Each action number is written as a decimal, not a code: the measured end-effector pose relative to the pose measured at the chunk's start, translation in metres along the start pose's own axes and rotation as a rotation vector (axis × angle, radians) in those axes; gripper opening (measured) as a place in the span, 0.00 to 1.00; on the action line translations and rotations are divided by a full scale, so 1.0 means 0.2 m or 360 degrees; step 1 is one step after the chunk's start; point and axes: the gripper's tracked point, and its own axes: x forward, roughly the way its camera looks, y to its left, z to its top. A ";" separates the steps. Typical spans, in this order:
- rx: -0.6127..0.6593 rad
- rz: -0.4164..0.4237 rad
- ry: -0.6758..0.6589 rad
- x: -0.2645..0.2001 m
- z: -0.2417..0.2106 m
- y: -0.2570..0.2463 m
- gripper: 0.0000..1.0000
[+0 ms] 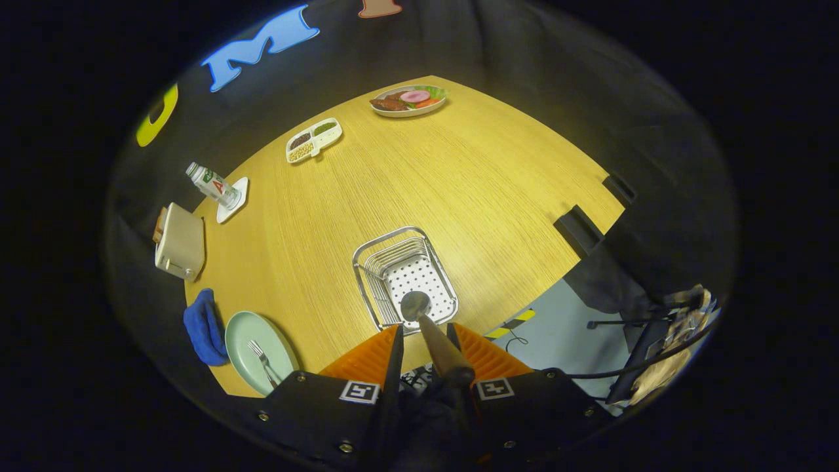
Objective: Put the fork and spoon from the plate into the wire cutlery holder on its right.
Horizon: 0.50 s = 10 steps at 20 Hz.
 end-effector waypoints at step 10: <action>-0.0006 0.0069 0.0015 -0.03 -0.06 0.12 0.39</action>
